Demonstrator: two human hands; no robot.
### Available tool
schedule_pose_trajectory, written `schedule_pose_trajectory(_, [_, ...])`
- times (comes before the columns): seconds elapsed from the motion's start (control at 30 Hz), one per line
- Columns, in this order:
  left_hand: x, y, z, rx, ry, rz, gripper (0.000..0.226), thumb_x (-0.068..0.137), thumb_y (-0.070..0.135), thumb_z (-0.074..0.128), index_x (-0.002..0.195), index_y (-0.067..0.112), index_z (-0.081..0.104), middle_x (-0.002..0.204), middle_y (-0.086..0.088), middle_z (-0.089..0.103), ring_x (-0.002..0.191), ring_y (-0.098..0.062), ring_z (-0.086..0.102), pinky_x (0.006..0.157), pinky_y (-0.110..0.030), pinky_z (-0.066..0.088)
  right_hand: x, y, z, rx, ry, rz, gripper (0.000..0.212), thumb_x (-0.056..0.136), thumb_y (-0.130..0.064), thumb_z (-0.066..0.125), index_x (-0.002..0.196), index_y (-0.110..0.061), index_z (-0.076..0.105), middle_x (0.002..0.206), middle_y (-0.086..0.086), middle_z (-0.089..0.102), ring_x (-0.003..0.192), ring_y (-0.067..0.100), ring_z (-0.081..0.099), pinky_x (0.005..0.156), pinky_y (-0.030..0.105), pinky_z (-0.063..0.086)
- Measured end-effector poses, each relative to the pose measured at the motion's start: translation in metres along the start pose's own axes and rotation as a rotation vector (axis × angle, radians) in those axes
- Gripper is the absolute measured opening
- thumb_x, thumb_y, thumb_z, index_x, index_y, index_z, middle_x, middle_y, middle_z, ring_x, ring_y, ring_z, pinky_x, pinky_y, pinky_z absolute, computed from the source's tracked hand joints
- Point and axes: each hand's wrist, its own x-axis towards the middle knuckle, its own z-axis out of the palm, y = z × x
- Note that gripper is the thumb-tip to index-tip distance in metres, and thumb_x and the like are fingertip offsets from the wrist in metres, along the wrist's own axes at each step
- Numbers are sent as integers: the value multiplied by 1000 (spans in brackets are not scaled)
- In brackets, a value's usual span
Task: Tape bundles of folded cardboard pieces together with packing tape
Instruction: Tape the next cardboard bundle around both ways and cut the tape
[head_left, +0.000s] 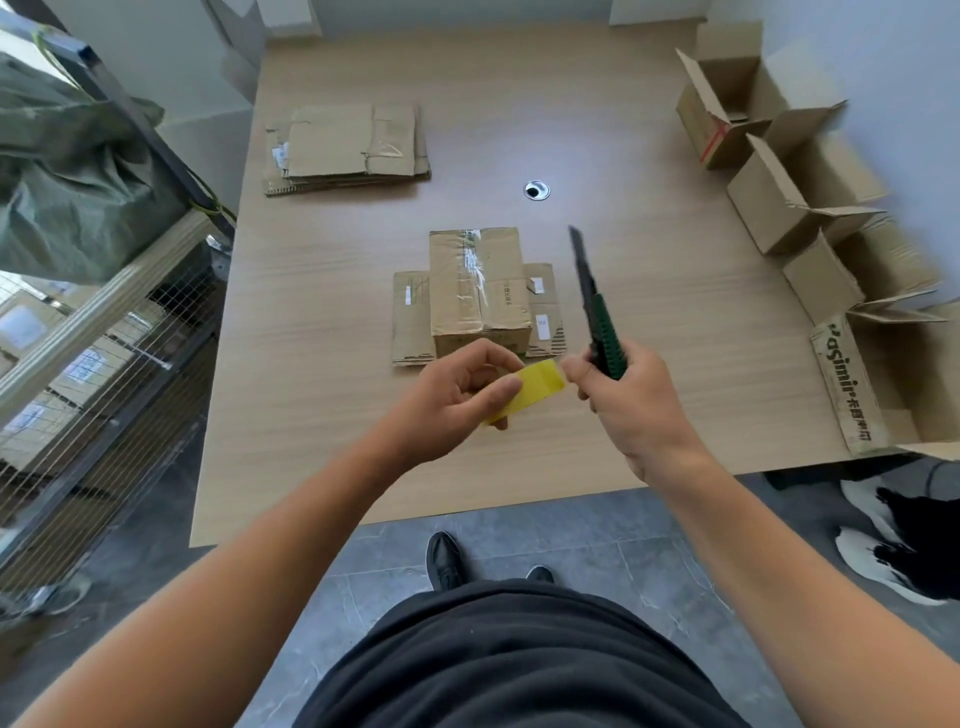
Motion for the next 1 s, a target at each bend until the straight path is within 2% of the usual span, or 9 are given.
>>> schedule_pose_trajectory(0.1, [1, 9, 0, 205, 22, -41, 27, 95, 43, 64, 105, 18, 64, 78, 6, 70, 62, -16, 68, 60, -31, 58, 3, 1, -34, 203, 142, 42, 17, 82, -25, 76, 80, -22, 59, 62, -9, 59, 57, 8, 52, 53, 22, 46])
schedule_pose_trajectory(0.2, [-12, 7, -30, 380, 137, -150, 22, 89, 42, 70, 95, 21, 69, 58, 8, 57, 49, -12, 51, 52, -25, 45, 15, 12, -76, 328, 305, 41, 16, 80, -26, 72, 84, -26, 57, 63, -10, 63, 56, 6, 56, 55, 23, 47])
schedule_pose_trajectory(0.27, [-21, 8, -50, 497, 148, -186, 20, 84, 44, 73, 93, 25, 73, 52, 6, 44, 49, -10, 39, 55, -24, 35, 20, 22, -85, 336, 215, 44, 15, 84, -24, 72, 84, -27, 57, 67, -8, 65, 60, 10, 58, 57, 23, 48])
schedule_pose_trajectory(0.33, [-23, 13, -65, 599, 137, -202, 29, 77, 56, 72, 89, 30, 76, 51, -3, 46, 50, -10, 37, 55, -25, 32, 22, 35, -76, 357, 143, 76, 16, 86, -22, 72, 83, -28, 57, 69, -7, 65, 62, 13, 59, 56, 23, 48])
schedule_pose_trajectory(0.47, [-11, 17, -89, 739, 179, -228, 23, 74, 64, 73, 82, 43, 73, 49, 9, 45, 47, -6, 38, 47, -17, 29, 36, 53, -46, 417, 170, 166, 17, 91, -14, 68, 85, -23, 54, 65, -8, 64, 58, 12, 56, 54, 24, 47])
schedule_pose_trajectory(0.57, [5, 5, -101, 849, 208, -326, 16, 79, 54, 79, 79, 39, 72, 54, 14, 55, 51, -5, 50, 53, -25, 40, 51, 63, -26, 436, 182, 243, 22, 95, -9, 66, 84, -22, 52, 66, -6, 62, 58, 11, 55, 54, 25, 46])
schedule_pose_trajectory(0.67, [24, -14, -113, 910, 182, -423, 18, 81, 52, 77, 83, 34, 72, 76, 8, 68, 73, -14, 62, 66, -33, 47, 67, 73, -6, 444, 192, 308, 24, 96, -8, 65, 83, -22, 51, 70, -2, 62, 58, 12, 53, 56, 27, 44])
schedule_pose_trajectory(0.77, [39, -35, -129, 903, 176, -429, 18, 84, 49, 76, 85, 32, 71, 87, 9, 68, 82, -17, 61, 65, -29, 44, 87, 78, 12, 441, 204, 346, 24, 95, -9, 67, 82, -22, 51, 69, -2, 61, 59, 12, 53, 55, 27, 44])
schedule_pose_trajectory(1.0, [67, -85, -172, 849, 135, -440, 16, 86, 47, 74, 86, 31, 71, 87, 14, 67, 84, -14, 61, 63, -23, 41, 128, 93, 49, 372, 235, 427, 26, 96, -8, 66, 82, -22, 49, 68, -3, 58, 59, 15, 53, 54, 28, 45])
